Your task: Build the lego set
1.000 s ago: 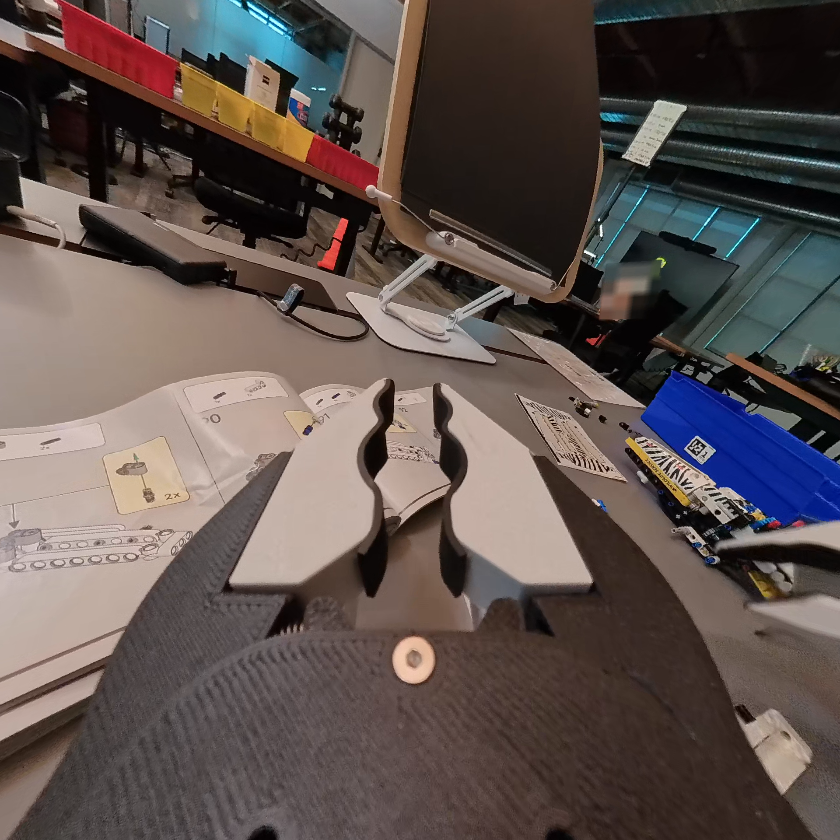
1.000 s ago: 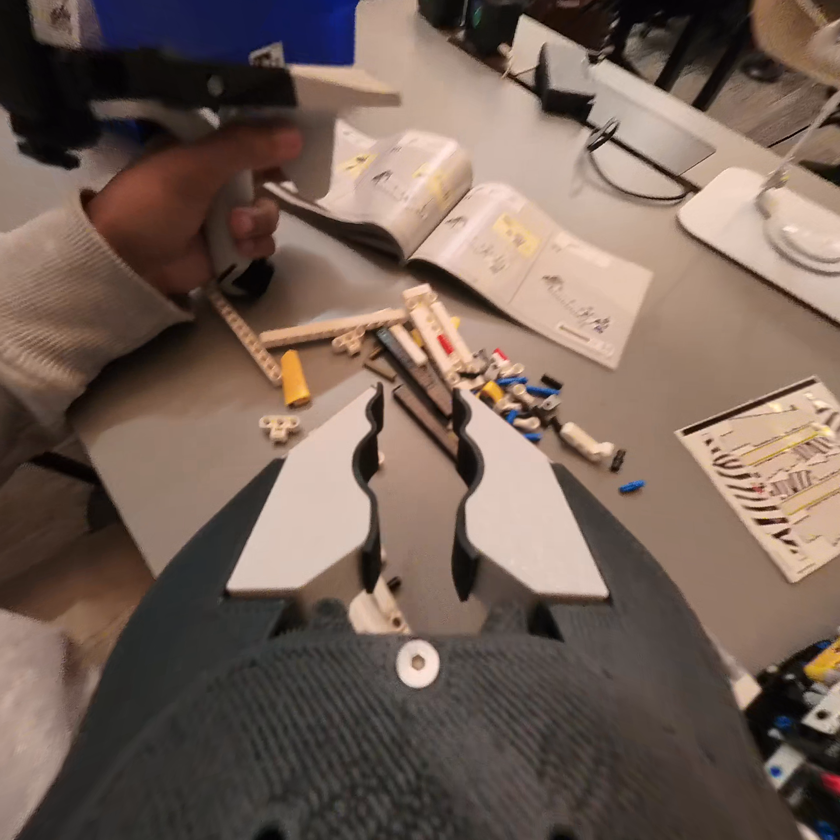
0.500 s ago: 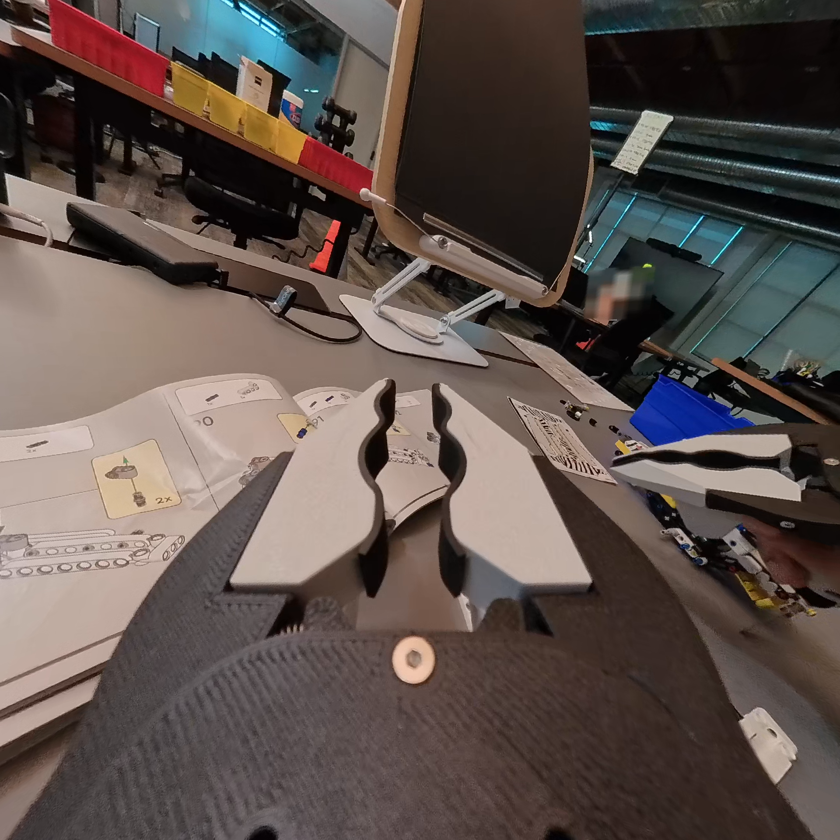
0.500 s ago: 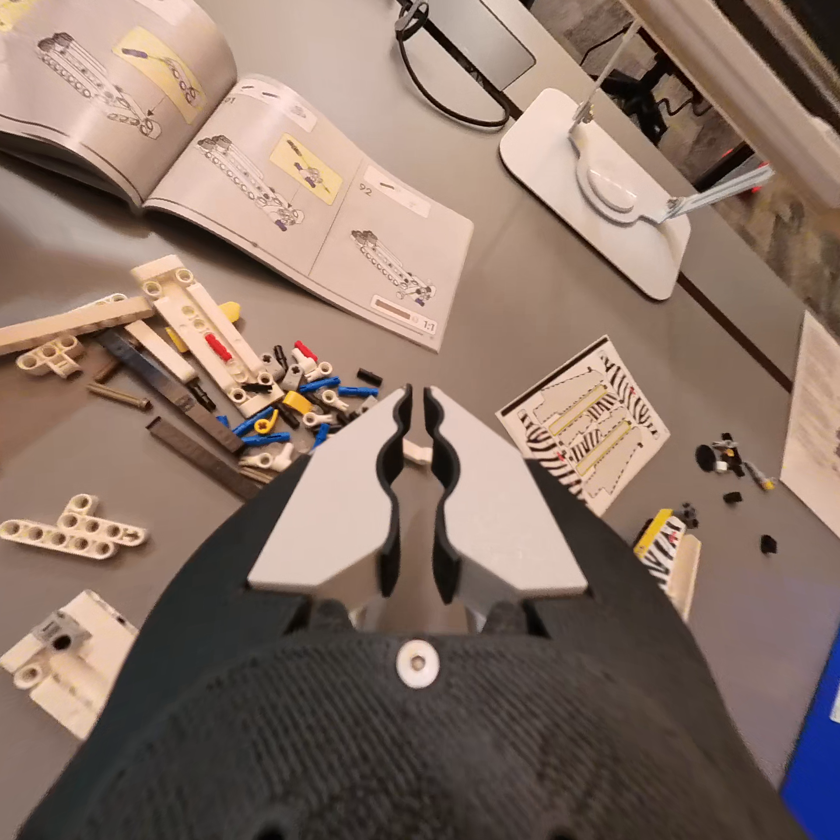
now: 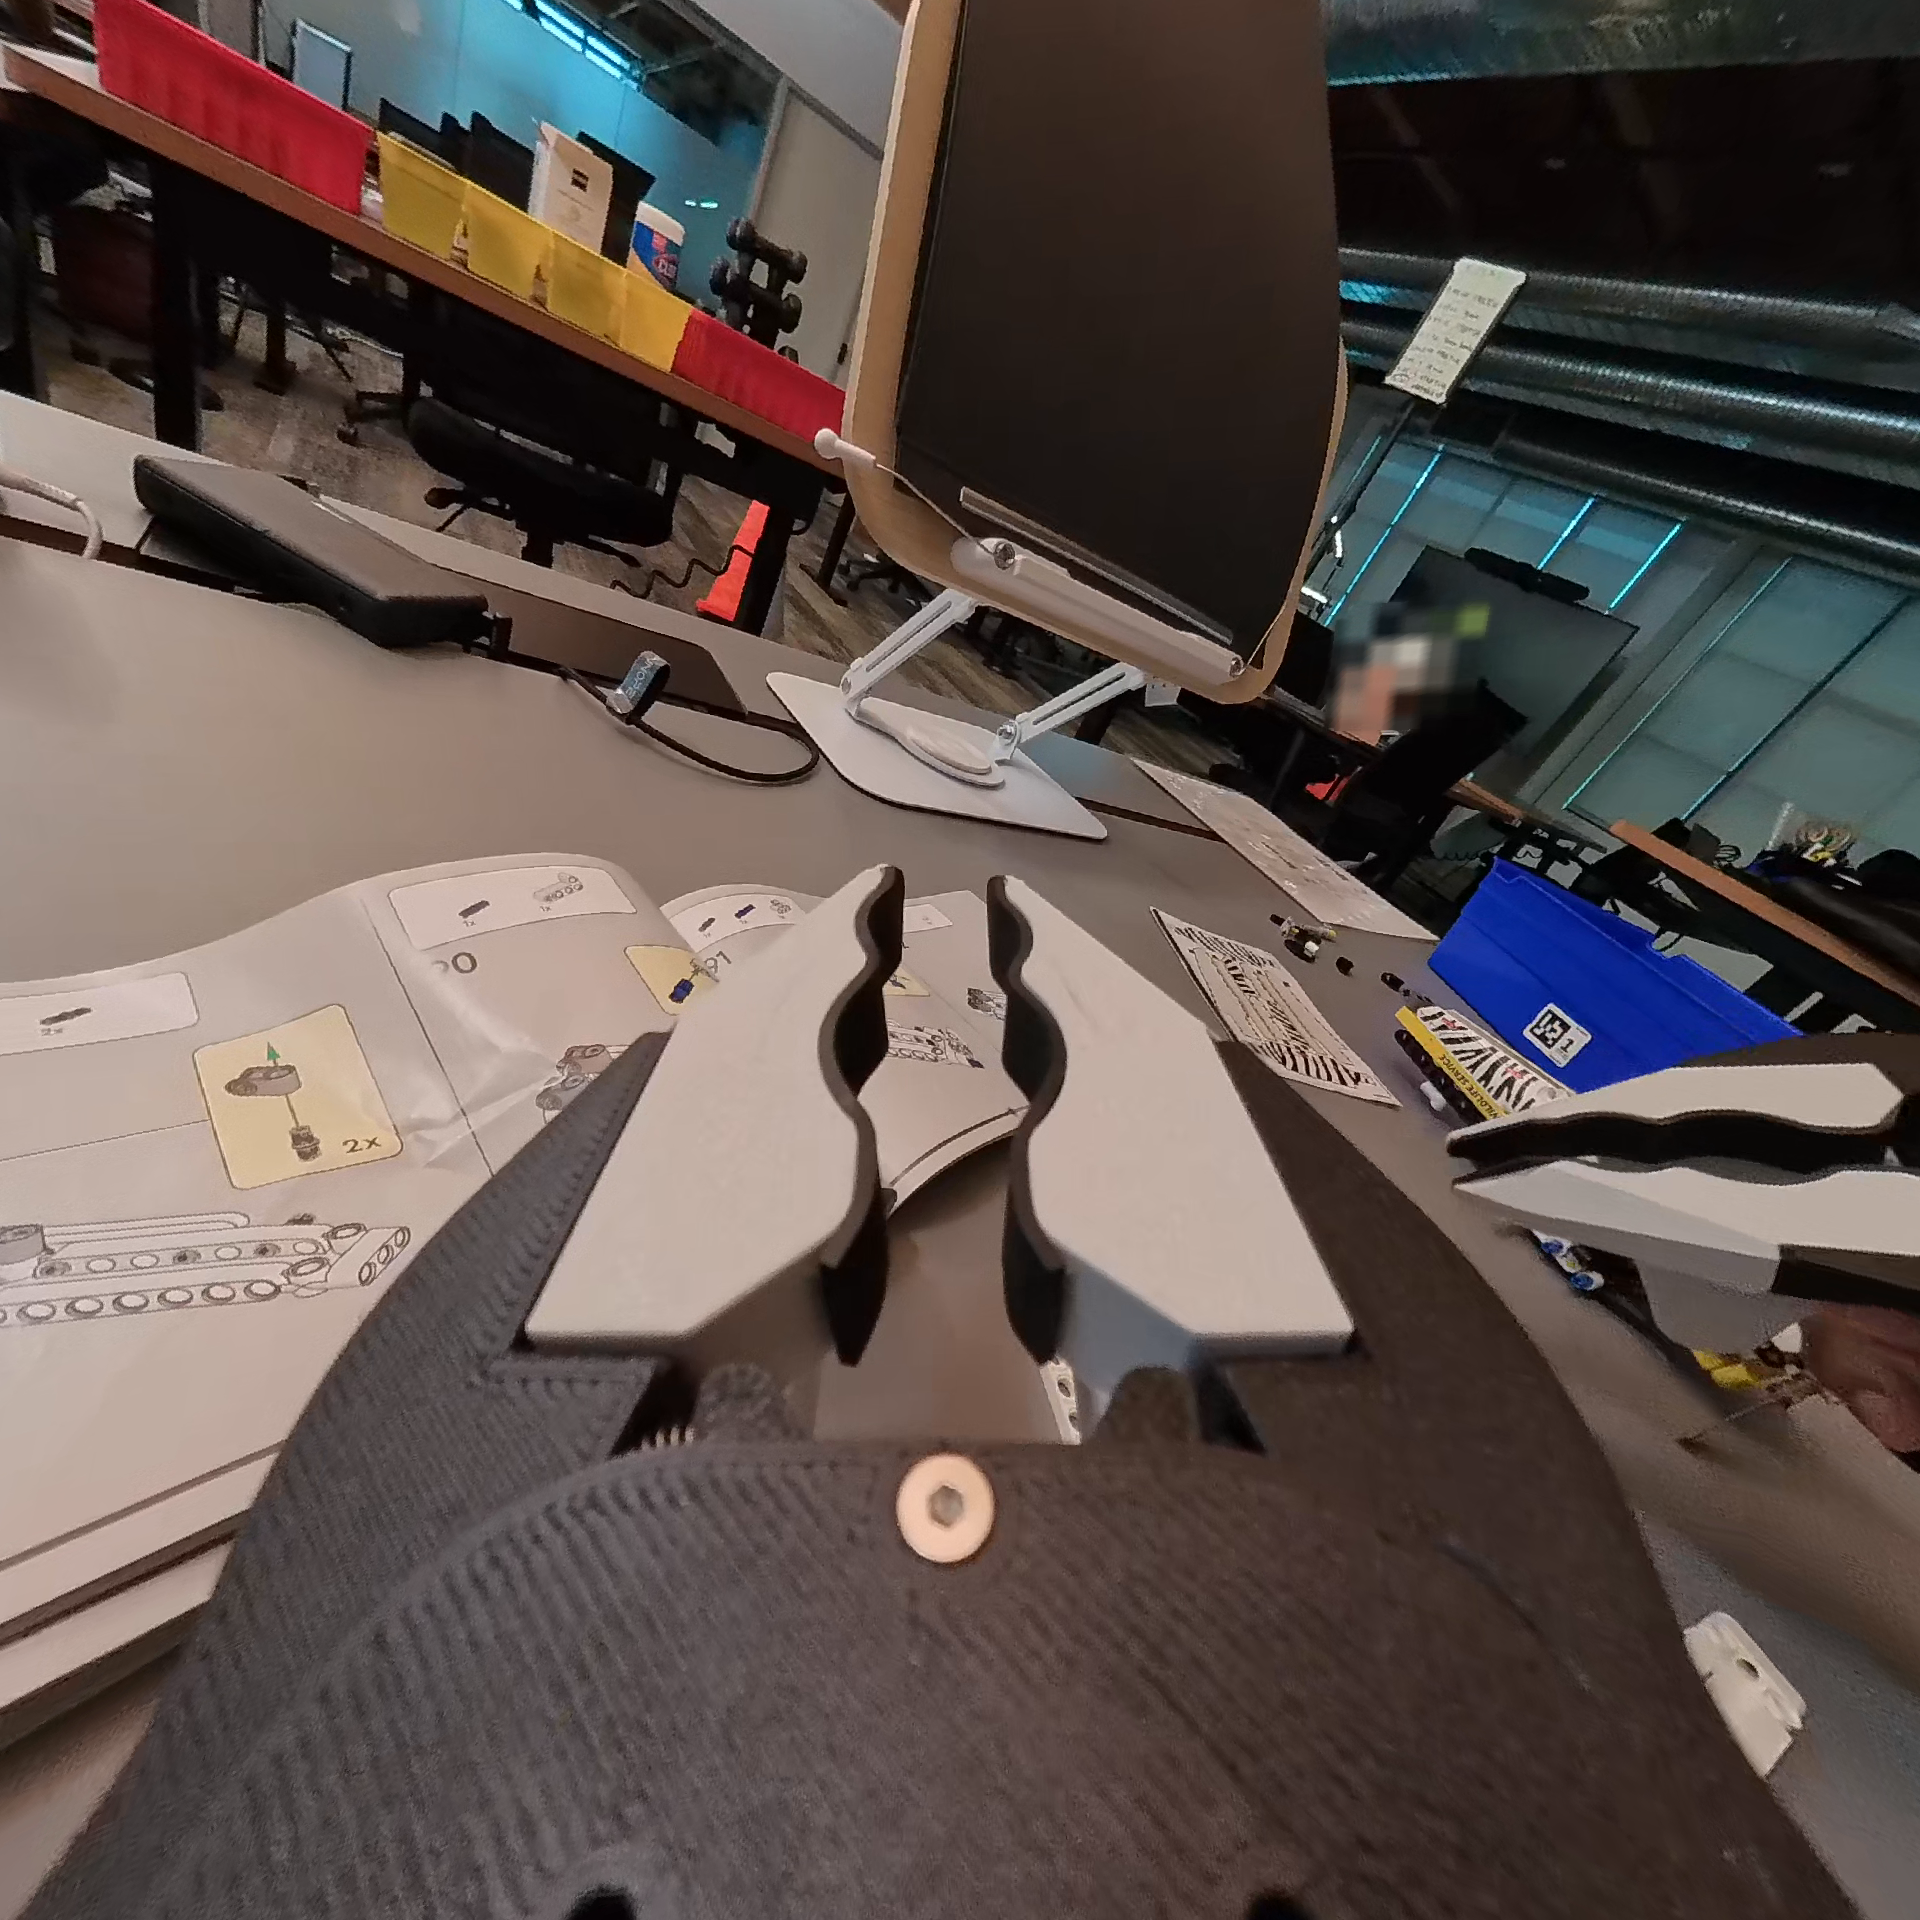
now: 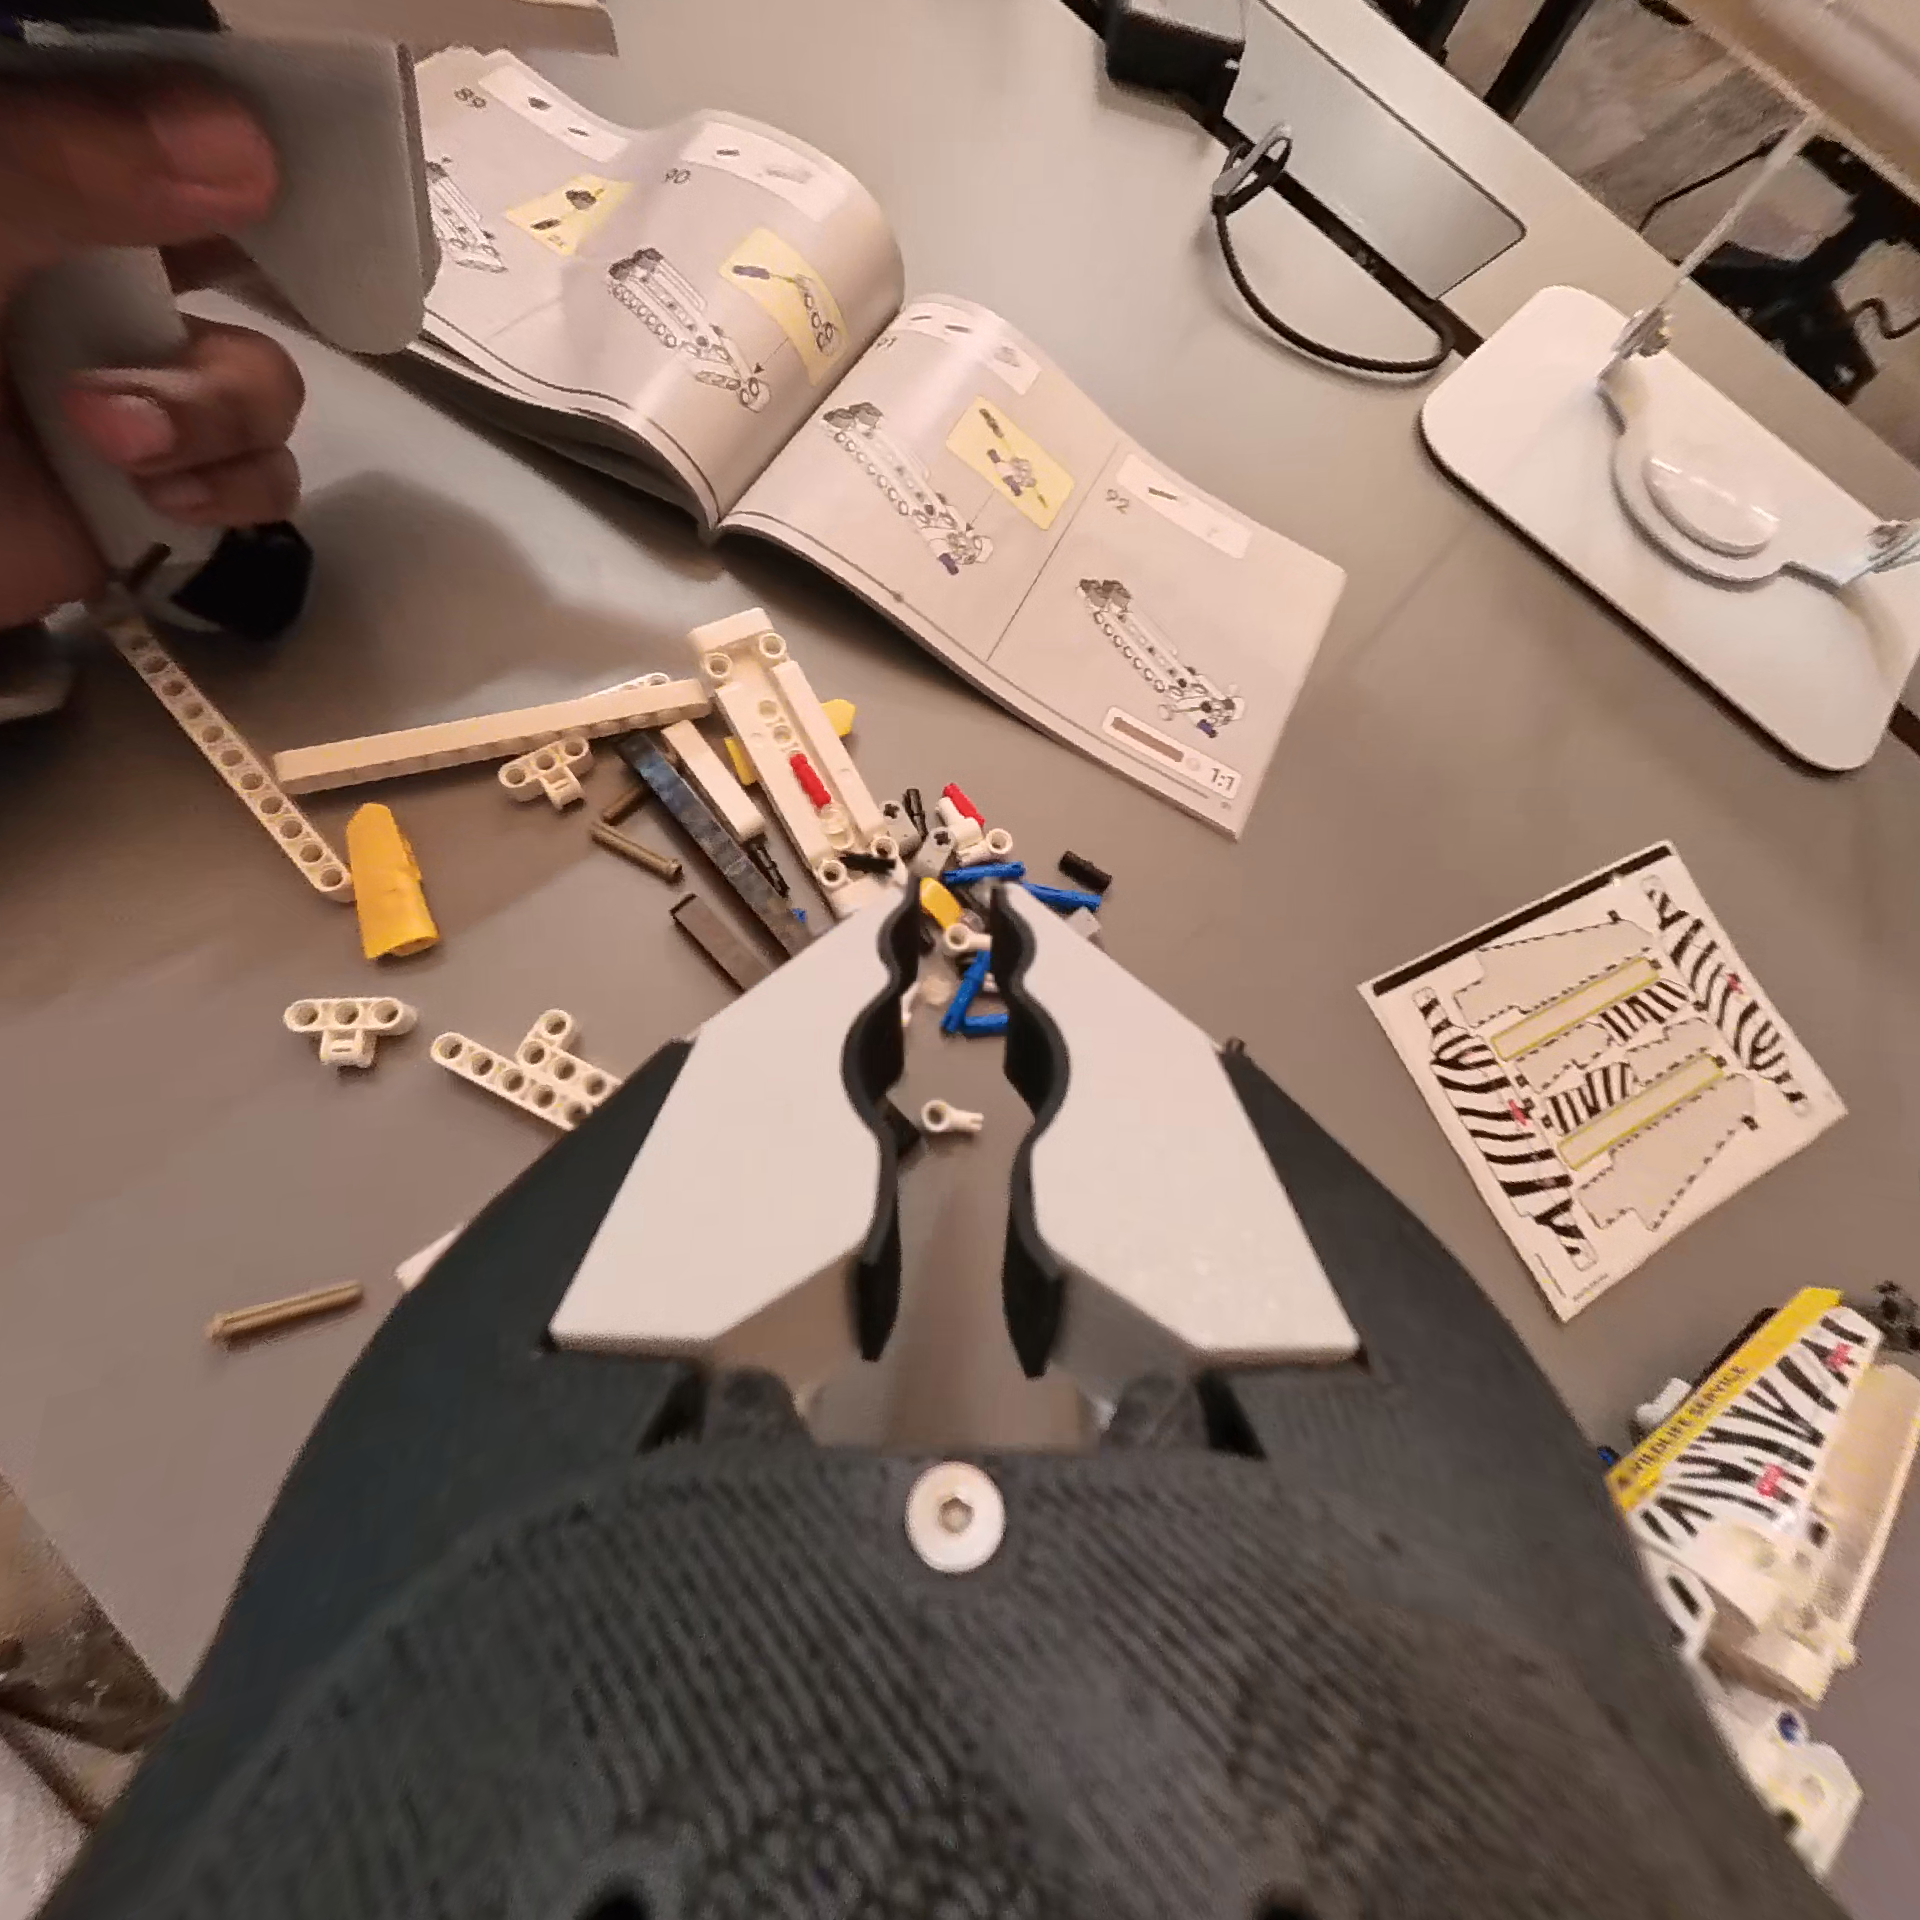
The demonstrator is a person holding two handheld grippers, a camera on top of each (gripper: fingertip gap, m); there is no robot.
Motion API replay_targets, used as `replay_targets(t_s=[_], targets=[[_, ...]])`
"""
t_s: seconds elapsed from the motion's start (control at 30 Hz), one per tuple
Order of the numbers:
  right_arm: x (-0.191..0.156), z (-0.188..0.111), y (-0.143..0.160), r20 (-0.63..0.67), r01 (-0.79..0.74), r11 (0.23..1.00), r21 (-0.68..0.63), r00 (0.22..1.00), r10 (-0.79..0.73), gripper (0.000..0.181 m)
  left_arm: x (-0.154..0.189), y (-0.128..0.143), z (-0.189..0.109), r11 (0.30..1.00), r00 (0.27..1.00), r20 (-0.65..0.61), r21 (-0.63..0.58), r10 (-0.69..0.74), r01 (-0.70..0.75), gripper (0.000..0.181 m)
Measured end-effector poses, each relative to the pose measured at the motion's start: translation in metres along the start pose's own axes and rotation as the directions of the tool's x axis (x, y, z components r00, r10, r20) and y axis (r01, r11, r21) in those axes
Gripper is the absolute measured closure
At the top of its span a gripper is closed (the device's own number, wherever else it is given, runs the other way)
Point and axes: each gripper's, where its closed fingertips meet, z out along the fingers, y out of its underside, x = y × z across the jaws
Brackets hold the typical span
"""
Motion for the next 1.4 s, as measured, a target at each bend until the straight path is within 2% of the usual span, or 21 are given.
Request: replay_targets(t_s=[0.1,0.27,0.47,0.57,0.7,0.83,0.93,1.0,1.17,1.3,1.37,1.4], targets=[[0.009,0.001,0.007,-0.027,-0.023,0.999,-0.023,0.999,0.022,0.171,0.0,0.001,0.0,1.0,1.0,0.002,-0.003,0.005,-0.005,0.167],[0.009,0.015,0.014,0.004,-0.104,0.993,-0.054,0.994,0.105,0.172,-0.001,0.002,0.0,1.0,1.0,0.006,-0.006,0.007,-0.007,0.167],[0.0,0.013,0.006,0.041,-0.054,0.998,-0.03,0.998,0.055,0.166,0.0,0.001,0.001,1.0,1.0,-0.001,-0.005,0.002,-0.002,0.167],[-0.024,0.004,-0.001,0.165,-0.025,1.0,0.007,0.986,0.023,0.166,0.0,0.001,0.001,1.0,1.0,-0.004,-0.005,-0.001,0.001,0.167],[-0.071,-0.022,0.003,0.38,0.089,0.994,0.057,0.919,-0.104,0.164,0.0,0.001,0.0,1.0,1.0,-0.005,-0.002,-0.008,0.008,0.167],[-0.128,-0.056,0.031,0.563,0.303,0.947,0.112,0.766,-0.311,0.162,0.0,0.002,0.001,1.0,1.0,-0.008,-0.009,-0.008,0.008,0.167],[-0.142,-0.055,0.062,0.558,0.466,0.884,0.045,0.722,-0.409,0.16,0.001,0.004,0.001,1.0,1.0,-0.006,-0.015,-0.001,0.001,0.167],[-0.143,-0.049,0.073,0.546,0.518,0.855,0.01,0.714,-0.439,0.156,0.001,0.005,0.002,1.0,1.0,-0.002,-0.019,0.005,-0.005,0.167],[-0.146,-0.038,0.071,0.55,0.512,0.859,0.029,0.709,-0.441,0.157,0.0,0.006,0.002,1.0,1.0,0.006,-0.025,0.019,-0.019,0.167],[-0.149,-0.035,0.077,0.586,0.525,0.851,-0.008,0.692,-0.421,0.165,0.0,0.006,0.002,0.999,1.0,0.005,-0.026,0.019,-0.019,0.167],[-0.147,-0.03,0.076,0.571,0.518,0.855,-0.03,0.711,-0.41,0.178,0.001,0.006,0.002,0.999,1.0,0.004,-0.026,0.018,-0.018,0.167],[-0.146,-0.028,0.075,0.56,0.512,0.858,-0.031,0.72,-0.409,0.178,0.001,0.006,0.002,1.0,1.0,0.003,-0.026,0.018,-0.018,0.167]])
